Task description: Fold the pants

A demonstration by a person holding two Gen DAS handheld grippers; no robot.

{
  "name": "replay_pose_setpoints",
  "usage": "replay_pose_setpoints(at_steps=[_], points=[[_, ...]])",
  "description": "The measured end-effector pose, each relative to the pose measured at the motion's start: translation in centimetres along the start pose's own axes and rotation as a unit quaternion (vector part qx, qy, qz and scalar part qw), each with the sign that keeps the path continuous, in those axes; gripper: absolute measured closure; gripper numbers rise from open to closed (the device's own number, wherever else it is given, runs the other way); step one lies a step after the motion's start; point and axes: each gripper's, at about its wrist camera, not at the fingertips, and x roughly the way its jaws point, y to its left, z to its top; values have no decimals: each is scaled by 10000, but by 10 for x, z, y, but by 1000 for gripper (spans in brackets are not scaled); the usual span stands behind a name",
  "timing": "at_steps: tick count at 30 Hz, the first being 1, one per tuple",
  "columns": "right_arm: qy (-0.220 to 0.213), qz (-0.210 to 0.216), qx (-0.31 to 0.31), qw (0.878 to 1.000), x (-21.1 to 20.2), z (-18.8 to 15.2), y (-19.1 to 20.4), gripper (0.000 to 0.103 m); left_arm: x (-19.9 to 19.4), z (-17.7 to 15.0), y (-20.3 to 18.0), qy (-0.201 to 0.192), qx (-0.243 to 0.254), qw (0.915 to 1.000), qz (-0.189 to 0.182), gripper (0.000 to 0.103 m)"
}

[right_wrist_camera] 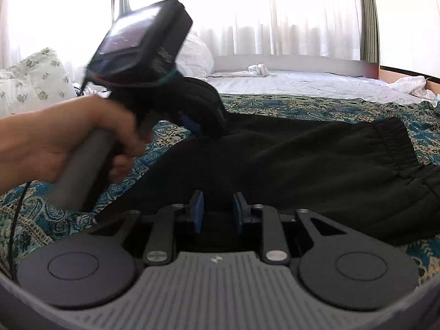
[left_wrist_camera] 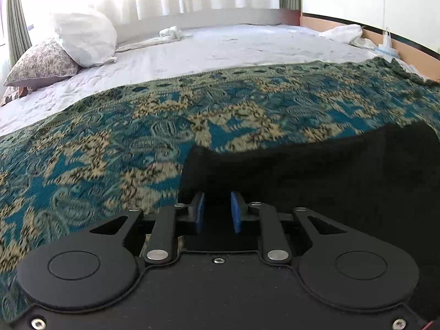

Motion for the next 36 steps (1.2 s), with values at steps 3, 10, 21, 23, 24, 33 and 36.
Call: replay_pose_setpoints(at_steps=[3,10,21,23,24,33,36], points=[[11,34,43,10000,0,0,-2,73,6,7,1,-186,53,9997,144,82],[-15,30,-40,10000,0,-3,-2,73,42,26,17,28,-409,9986,334,79],[-85,341,553,9979,-19,7,-21,45,-6,47,35,-375,-789,9955,377,56],[-207,269,676,9971,-30,8,-29,43,-30,39,30,-511,-630,9962,329,46],[-271,177,698,9970,-36,8,-33,40,-43,32,27,-592,-577,9961,324,39],[-322,-749,448,9957,-71,0,-70,29,-135,-68,-32,-856,-486,9951,137,17],[-220,-956,282,9948,-76,-8,-74,28,-152,-98,-52,-768,-496,9956,217,15]])
